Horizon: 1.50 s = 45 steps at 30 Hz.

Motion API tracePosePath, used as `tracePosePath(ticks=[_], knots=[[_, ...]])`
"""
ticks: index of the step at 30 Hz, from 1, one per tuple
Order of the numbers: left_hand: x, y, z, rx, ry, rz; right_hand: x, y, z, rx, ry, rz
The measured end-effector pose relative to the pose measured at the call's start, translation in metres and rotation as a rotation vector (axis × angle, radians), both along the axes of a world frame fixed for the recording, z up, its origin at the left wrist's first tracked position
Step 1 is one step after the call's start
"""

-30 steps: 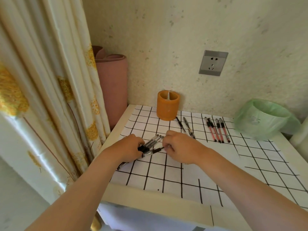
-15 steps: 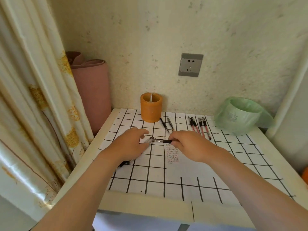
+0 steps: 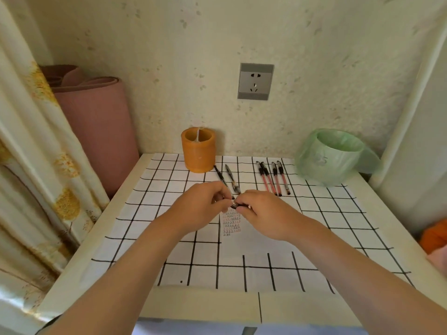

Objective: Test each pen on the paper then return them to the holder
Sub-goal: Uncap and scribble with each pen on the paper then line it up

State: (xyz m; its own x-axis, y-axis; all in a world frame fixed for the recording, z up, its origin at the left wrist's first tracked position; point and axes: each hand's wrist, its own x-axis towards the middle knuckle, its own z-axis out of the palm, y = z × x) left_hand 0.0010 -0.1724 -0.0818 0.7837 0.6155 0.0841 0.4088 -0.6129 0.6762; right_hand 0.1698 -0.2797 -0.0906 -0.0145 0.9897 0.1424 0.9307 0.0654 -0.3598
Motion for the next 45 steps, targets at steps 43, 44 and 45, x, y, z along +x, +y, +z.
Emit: tracePosePath(ticks=[43, 44, 45], knots=[[-0.002, 0.01, -0.03, 0.138, 0.402, -0.189, -0.013, -0.009, -0.037, -0.036, 1.008, -0.276], [0.0, 0.009, -0.032, 0.15, 0.41, -0.208, -0.013, -0.009, -0.038, -0.031, 0.985, -0.283], [0.0, 0.008, -0.034, 0.157, 0.414, -0.224, -0.013, -0.009, -0.04, -0.026, 0.956, -0.289]])
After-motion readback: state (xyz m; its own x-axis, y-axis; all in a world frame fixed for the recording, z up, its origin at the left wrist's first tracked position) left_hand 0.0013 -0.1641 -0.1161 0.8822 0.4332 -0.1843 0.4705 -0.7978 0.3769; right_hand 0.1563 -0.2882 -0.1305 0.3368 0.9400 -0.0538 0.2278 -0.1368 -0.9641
